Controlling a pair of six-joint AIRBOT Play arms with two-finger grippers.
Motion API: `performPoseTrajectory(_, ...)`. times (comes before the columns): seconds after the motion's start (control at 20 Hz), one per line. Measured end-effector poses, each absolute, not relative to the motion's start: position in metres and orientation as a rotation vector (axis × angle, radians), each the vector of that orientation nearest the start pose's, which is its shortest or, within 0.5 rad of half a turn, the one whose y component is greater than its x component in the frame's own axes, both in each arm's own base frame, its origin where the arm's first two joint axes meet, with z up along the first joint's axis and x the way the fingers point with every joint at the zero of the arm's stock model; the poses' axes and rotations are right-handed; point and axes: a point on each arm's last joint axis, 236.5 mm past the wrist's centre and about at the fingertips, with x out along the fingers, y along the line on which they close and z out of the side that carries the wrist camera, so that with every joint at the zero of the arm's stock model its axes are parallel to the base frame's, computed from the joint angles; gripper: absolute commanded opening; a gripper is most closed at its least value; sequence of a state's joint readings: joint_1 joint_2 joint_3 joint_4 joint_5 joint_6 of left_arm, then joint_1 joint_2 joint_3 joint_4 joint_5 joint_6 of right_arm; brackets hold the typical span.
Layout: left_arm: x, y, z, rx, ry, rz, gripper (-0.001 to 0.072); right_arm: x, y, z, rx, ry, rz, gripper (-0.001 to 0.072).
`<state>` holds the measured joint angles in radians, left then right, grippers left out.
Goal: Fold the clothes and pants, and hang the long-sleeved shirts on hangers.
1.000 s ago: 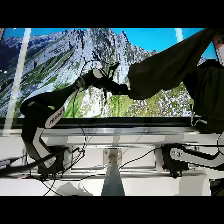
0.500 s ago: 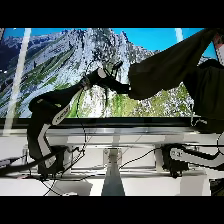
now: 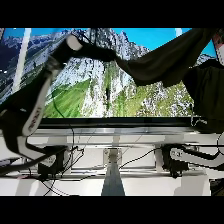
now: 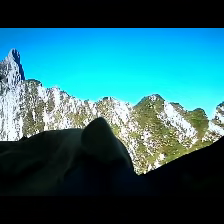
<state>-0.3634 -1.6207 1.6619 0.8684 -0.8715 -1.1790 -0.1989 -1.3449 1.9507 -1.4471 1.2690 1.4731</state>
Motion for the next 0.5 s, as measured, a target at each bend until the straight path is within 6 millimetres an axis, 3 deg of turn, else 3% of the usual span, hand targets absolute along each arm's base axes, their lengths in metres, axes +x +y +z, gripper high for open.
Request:
performPoseTrajectory(0.15, 0.485, -0.238, 0.249, -0.120, 0.476, -0.686, 0.0020, 0.464, -0.068, 0.313, 0.029, 0.563, -0.075, 0.0018)
performPoseTrajectory(0.25, 0.471, -0.189, 0.337, -0.116, 0.254, -0.585, 0.0020, 0.458, -0.060, 0.341, 0.039, 0.475, -0.052, 0.0017)
performPoseTrajectory(0.45, 0.401, -0.107, 0.483, -0.112, -0.155, -0.402, 0.0020, 0.424, -0.021, 0.400, 0.023, 0.318, 0.078, 0.0017)
performPoseTrajectory(0.5, 0.380, -0.093, 0.508, -0.102, -0.232, -0.366, 0.0021, 0.410, -0.011, 0.416, 0.006, 0.277, 0.113, 0.0017)
